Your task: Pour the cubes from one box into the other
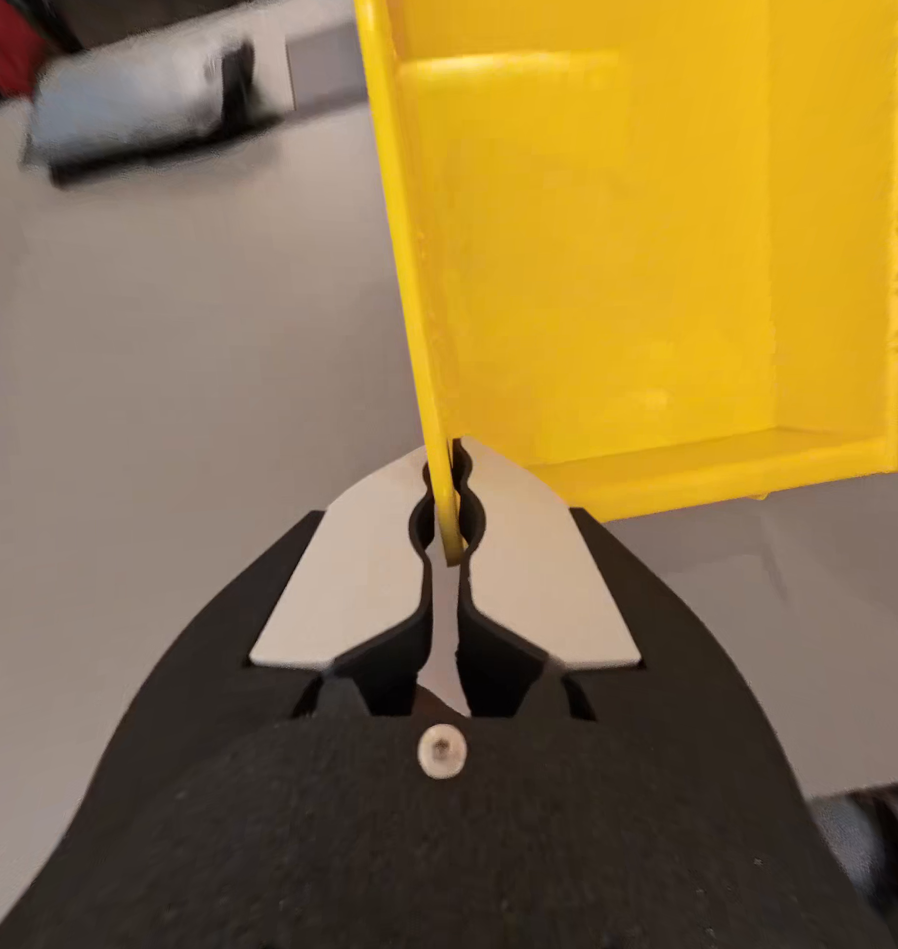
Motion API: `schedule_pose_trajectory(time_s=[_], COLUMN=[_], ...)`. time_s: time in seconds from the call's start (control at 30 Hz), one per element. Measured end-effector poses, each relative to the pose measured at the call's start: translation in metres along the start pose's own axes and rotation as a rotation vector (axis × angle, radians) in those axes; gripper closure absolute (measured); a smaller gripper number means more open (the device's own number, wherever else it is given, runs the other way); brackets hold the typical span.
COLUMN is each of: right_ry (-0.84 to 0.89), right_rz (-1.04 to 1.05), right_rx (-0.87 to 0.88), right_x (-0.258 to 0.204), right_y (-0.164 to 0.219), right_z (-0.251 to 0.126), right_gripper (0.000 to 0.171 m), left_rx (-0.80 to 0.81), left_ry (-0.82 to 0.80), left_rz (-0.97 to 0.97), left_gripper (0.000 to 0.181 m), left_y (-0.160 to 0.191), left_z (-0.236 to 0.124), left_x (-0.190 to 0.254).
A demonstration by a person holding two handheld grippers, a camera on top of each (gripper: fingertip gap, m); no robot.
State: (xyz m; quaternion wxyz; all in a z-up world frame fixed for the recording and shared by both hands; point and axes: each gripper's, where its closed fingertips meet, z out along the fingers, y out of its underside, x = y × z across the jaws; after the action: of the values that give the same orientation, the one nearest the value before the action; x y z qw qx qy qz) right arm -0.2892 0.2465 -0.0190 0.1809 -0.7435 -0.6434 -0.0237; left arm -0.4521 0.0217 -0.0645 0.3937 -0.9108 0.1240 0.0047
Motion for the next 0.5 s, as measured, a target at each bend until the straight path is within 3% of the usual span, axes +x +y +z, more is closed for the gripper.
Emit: schedule_pose_trajectory(time_s=[0.1, 0.2, 0.4, 0.5], right_ry=[-0.162, -0.277, -0.301, -0.249], right_rz=[-0.032, -0.035, 0.032, 0.119], right_rx=[-0.105, -0.178, -0.211, -0.106], right_x=[-0.009, -0.005, 0.0, 0.006], right_y=[-0.039, -0.056, -0.061, -0.07], right_z=[0.054, 0.092, 0.158, 0.155], right_gripper=[0.168, 0.169, 0.164, 0.155], left_rx=[-0.072, -0.099, -0.115, -0.071], left_ry=[0.061, 0.123, 0.129, 0.195], left_rz=[-0.056, -0.124, -0.172, -0.213], left_gripper=[0.177, 0.177, 0.177, 0.172], left_y=[0.02, 0.026, 0.036, 0.038], left_z=[0.007, 0.027, 0.069, 0.067], left_x=[-0.033, -0.053, -0.079, -0.077])
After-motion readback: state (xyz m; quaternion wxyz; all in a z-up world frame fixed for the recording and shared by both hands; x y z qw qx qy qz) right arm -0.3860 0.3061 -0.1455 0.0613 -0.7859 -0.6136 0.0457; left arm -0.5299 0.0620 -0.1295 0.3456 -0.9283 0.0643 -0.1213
